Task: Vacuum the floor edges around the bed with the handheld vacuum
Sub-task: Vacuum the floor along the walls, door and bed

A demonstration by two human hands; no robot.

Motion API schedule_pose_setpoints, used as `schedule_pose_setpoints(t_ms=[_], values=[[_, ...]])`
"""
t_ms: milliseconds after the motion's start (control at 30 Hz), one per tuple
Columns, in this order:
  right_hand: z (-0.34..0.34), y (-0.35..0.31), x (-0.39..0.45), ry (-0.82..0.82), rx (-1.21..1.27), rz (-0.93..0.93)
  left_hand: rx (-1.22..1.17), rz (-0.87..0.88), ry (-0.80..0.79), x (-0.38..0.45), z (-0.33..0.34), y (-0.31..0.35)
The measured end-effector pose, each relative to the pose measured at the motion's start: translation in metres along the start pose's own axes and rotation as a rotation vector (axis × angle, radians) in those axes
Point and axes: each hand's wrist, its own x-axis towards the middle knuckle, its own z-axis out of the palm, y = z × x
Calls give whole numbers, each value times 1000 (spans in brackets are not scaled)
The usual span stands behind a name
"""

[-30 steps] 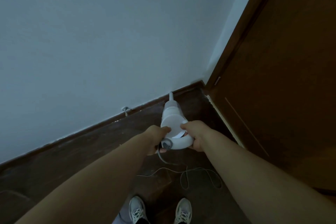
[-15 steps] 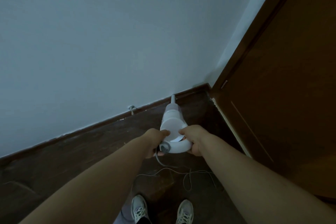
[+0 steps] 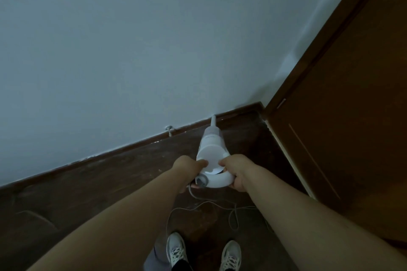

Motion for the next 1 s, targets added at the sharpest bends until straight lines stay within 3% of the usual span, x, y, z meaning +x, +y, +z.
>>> schedule_pose_setpoints(t_ms=[400, 667, 1000], values=[[45, 7, -10, 16, -43, -1, 212, 82, 98, -5, -41, -22], [64, 4, -14, 36, -52, 7, -106, 170, 9, 2, -58, -39], [84, 3, -20, 39, -47, -22, 11, 189, 18, 5, -80, -40]])
